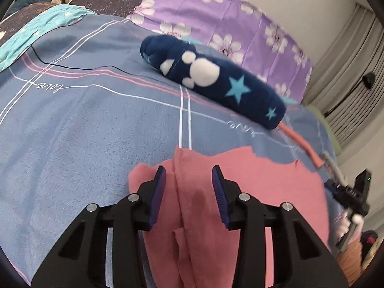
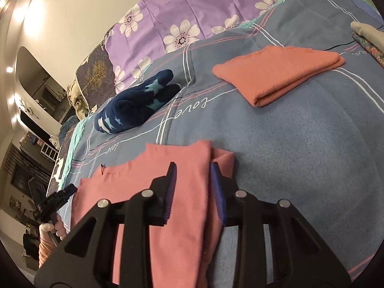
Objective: Fold small clothes
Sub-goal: 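Lower the folded hem onto the shirt and open both grippers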
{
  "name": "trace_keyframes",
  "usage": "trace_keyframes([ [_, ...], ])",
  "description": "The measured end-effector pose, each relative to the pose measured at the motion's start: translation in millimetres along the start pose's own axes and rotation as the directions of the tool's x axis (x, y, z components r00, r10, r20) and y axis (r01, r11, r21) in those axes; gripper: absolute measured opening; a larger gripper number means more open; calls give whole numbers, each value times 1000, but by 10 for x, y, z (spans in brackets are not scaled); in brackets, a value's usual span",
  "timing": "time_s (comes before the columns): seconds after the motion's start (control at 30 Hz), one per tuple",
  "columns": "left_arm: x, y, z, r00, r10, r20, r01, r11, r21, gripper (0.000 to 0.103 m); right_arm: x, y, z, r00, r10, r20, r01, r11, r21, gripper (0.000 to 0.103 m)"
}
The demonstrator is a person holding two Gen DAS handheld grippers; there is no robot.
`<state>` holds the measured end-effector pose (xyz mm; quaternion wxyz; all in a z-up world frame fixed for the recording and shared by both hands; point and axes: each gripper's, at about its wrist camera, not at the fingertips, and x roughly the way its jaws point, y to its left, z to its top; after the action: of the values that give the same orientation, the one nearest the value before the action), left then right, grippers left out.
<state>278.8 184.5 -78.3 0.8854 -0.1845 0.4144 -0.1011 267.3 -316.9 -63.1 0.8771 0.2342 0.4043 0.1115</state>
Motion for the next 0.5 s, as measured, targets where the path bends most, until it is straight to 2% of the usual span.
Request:
trace_keyframes([
  [0.13,130,-39,30,999,33,-12,-32,998,45,38,175,52,63,999,-35,-36,34,999,-24,38],
  [0.2,194,-41,21,997,72,-28,-70,995,70,18,242,65,39,997,-51,-58,50,998,-28,36],
  [0.23,205,-39,19,997,76,-30,-74,994,76,6,254,72,33,997,-52,-59,50,998,-35,28],
  [0.27,195,-33,12,997,69,-29,-66,995,77,5,254,83,18,997,-47,-56,45,998,-44,5],
  [0.5,-231,-222,61,996,-1,91,-10,993,122,2,-128,229,119,994,46,97,-42,998,-40,3],
])
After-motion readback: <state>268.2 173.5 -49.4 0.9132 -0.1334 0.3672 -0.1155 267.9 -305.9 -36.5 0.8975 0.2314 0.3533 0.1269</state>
